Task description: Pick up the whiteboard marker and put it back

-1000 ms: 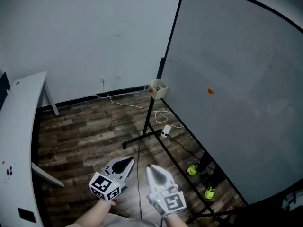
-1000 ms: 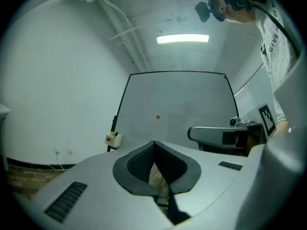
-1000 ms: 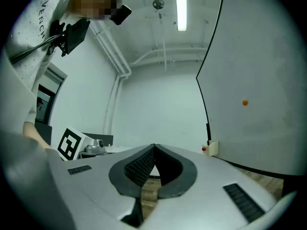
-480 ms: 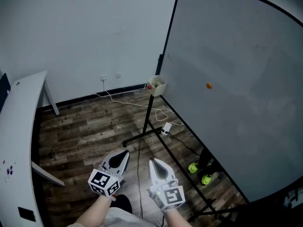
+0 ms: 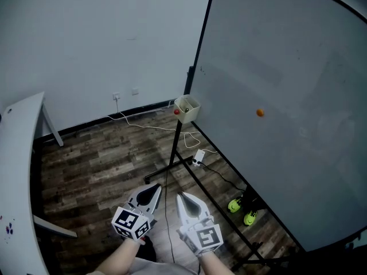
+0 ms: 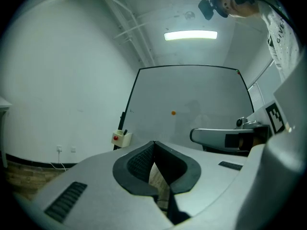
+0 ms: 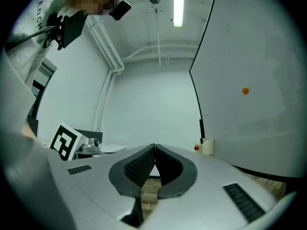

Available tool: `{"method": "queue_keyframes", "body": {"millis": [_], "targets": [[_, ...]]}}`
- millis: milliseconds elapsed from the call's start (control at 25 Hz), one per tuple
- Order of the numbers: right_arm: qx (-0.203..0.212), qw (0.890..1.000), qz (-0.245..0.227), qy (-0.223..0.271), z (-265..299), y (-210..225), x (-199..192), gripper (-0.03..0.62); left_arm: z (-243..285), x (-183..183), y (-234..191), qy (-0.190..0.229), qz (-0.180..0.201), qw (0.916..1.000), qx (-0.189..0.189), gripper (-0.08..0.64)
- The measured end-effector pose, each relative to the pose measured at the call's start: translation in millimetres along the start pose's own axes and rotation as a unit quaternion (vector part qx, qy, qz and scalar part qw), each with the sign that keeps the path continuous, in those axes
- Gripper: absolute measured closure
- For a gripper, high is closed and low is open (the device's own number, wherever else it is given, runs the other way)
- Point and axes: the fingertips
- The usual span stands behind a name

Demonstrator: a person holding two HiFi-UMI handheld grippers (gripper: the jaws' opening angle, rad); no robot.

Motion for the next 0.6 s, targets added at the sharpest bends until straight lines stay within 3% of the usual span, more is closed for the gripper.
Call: {"method": "queue_keyframes", "body": {"millis": [320, 520, 600], "targets": [[-0.020, 1.000, -0.009, 0.014, 111, 44, -26, 0.572, 85, -7, -90, -0.011, -0.009, 0.9989, -0.045, 0.545], [-0.043, 0.998, -0.009, -0.036, 166, 61, -52, 0.572, 124, -11, -138, -0.015, -0.025, 0.9963, -0.080, 0.545], [-0.047, 0.998, -0.009, -0.035, 187, 69, -63, 0.572, 138, -15, -155, -0.020, -0.027, 0.9950, -0.094, 0.545]]}}
Point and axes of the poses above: the fingertips, and each gripper's own axes: z forward along the fingers, y to its right, x out of its top, and after that the axes turned 12 degrees about y, right-handed
